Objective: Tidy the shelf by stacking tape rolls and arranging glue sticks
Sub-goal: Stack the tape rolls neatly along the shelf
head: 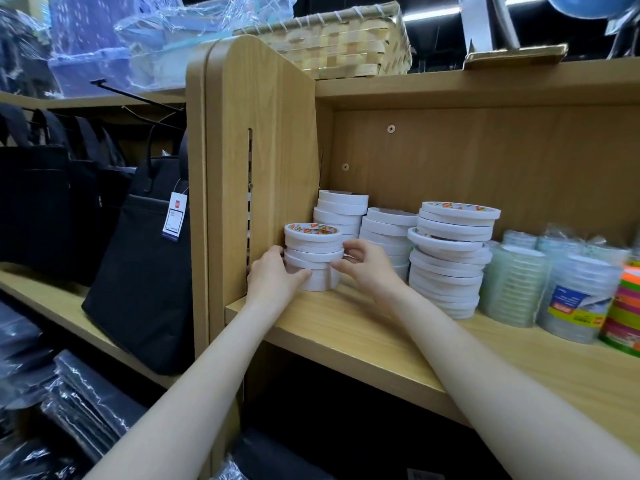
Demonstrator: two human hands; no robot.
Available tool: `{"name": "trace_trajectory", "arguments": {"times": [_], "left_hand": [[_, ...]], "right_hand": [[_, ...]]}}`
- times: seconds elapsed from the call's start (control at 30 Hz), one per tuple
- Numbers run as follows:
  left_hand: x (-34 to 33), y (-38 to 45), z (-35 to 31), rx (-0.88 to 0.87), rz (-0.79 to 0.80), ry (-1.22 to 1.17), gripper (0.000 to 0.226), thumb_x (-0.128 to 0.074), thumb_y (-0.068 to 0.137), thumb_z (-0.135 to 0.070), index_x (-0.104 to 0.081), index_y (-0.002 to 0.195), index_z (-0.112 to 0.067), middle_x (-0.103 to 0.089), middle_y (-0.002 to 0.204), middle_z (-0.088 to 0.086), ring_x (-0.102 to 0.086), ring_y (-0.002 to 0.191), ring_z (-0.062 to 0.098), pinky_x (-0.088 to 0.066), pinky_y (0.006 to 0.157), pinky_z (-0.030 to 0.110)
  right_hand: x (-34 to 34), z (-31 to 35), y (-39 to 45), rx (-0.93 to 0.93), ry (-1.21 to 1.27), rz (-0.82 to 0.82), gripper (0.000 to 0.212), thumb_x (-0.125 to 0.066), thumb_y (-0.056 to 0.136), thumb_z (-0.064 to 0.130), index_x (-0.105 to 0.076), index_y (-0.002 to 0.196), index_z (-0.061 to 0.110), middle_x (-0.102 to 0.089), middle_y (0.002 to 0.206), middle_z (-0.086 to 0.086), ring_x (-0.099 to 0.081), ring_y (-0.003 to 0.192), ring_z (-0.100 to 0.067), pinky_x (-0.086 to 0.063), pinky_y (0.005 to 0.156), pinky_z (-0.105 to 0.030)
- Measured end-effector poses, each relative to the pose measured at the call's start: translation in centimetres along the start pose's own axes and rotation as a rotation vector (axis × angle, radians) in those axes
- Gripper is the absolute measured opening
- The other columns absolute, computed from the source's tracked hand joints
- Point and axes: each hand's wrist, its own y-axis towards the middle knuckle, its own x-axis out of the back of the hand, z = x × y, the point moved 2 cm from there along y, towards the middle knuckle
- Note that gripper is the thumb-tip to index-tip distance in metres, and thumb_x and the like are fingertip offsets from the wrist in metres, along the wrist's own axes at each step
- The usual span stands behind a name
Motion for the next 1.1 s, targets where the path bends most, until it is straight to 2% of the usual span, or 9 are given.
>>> {"name": "trace_trajectory", "arguments": {"times": [0.1, 0.2, 0.33, 0.5, 0.6, 0.7, 0.77, 0.97, 1.1], "left_hand": [[0.0, -0.1, -0.1, -0.013, -0.029, -0.032, 0.058, -0.072, 0.079, -0.025, -0.048, 0.127, -0.004, -0.059, 0.124, 0.012, -0.052, 0.116, 0.028, -0.042, 0.099, 0.044], [0.1, -0.2, -0.2, -0.030, -0.035, -0.083, 0.061, -0.071, 0.080, -0.021, -0.043, 0.133, -0.006, -0.057, 0.127, 0.011, -0.051, 0.119, 0.028, -0.041, 0.101, 0.046], [0.3, -0.4, -0.4, -0.067, -0.008, -0.113, 0.064, -0.068, 0.081, -0.014, -0.040, 0.138, -0.008, -0.056, 0.129, 0.012, -0.052, 0.119, 0.027, -0.041, 0.102, 0.042], [1.0, -0.4, -0.6, -0.093, 0.027, -0.121, 0.061, -0.070, 0.081, -0.013, -0.044, 0.135, -0.006, -0.061, 0.122, 0.013, -0.058, 0.109, 0.019, -0.042, 0.091, 0.025], [1.0, -0.3, -0.5, -0.108, 0.057, -0.072, 0.066, -0.068, 0.082, -0.017, -0.038, 0.139, -0.008, -0.059, 0.126, 0.011, -0.056, 0.114, 0.020, -0.042, 0.095, 0.027], [0.8, -0.4, -0.4, -0.120, 0.068, -0.047, 0.062, -0.063, 0.086, -0.015, -0.036, 0.141, -0.010, -0.057, 0.127, 0.012, -0.053, 0.117, 0.024, -0.042, 0.098, 0.034], [0.9, -0.5, -0.3, -0.117, 0.032, -0.079, 0.058, -0.057, 0.088, -0.007, -0.036, 0.141, -0.012, -0.056, 0.130, 0.010, -0.054, 0.117, 0.022, -0.041, 0.098, 0.030], [1.4, -0.4, 0.3, -0.118, 0.055, -0.204, 0.057, -0.040, 0.088, 0.008, -0.037, 0.141, -0.015, -0.050, 0.137, 0.007, -0.049, 0.124, 0.014, -0.031, 0.104, 0.021], [1.4, -0.4, 0.4, -0.147, 0.106, -0.243, 0.059, -0.037, 0.091, 0.009, -0.032, 0.143, -0.018, -0.044, 0.142, 0.001, -0.039, 0.131, 0.008, -0.025, 0.099, 0.011]], "right_hand": [[0.2, -0.4, 0.3, -0.018, 0.004, -0.047, 0.035, -0.068, 0.082, 0.009, -0.054, 0.114, 0.006, -0.061, 0.116, -0.007, -0.058, 0.104, -0.017, -0.045, 0.091, -0.027], [0.3, -0.6, 0.5, -0.021, -0.001, -0.056, 0.044, -0.068, 0.083, 0.011, -0.049, 0.123, 0.011, -0.057, 0.124, -0.010, -0.055, 0.110, -0.018, -0.043, 0.086, -0.027], [0.3, -0.1, 1.0, 0.061, -0.041, 0.051, 0.064, -0.064, 0.084, 0.007, -0.036, 0.139, 0.025, -0.043, 0.138, -0.015, -0.047, 0.121, -0.020, -0.041, 0.099, -0.033], [0.3, 0.0, 1.0, 0.007, 0.046, 0.112, 0.060, -0.063, 0.085, 0.003, -0.035, 0.138, 0.014, -0.050, 0.135, -0.013, -0.050, 0.112, -0.013, -0.039, 0.087, -0.021], [0.4, -0.2, 1.3, -0.025, 0.041, 0.092, 0.063, -0.065, 0.084, 0.007, -0.033, 0.139, 0.012, -0.047, 0.139, -0.011, -0.049, 0.120, -0.017, -0.038, 0.086, -0.021], [0.3, 0.1, 1.4, 0.030, 0.006, 0.128, 0.069, -0.065, 0.085, 0.007, -0.029, 0.142, 0.019, -0.040, 0.143, -0.011, -0.044, 0.126, -0.019, -0.039, 0.092, -0.025], [0.1, 0.5, 1.5, 0.090, -0.068, 0.184, 0.072, -0.065, 0.085, 0.009, -0.027, 0.143, 0.026, -0.036, 0.145, -0.006, -0.041, 0.128, -0.019, -0.038, 0.097, -0.027], [0.7, 1.1, 2.6, 0.063, -0.081, 0.216, 0.077, -0.073, 0.079, 0.015, -0.029, 0.141, 0.029, -0.048, 0.130, -0.011, -0.051, 0.107, -0.017, -0.037, 0.086, -0.024], [0.4, 0.7, 2.8, 0.090, -0.149, 0.198, 0.078, -0.078, 0.073, 0.021, -0.034, 0.138, 0.023, -0.052, 0.130, -0.008, -0.051, 0.113, -0.016, -0.042, 0.091, -0.026]]}}
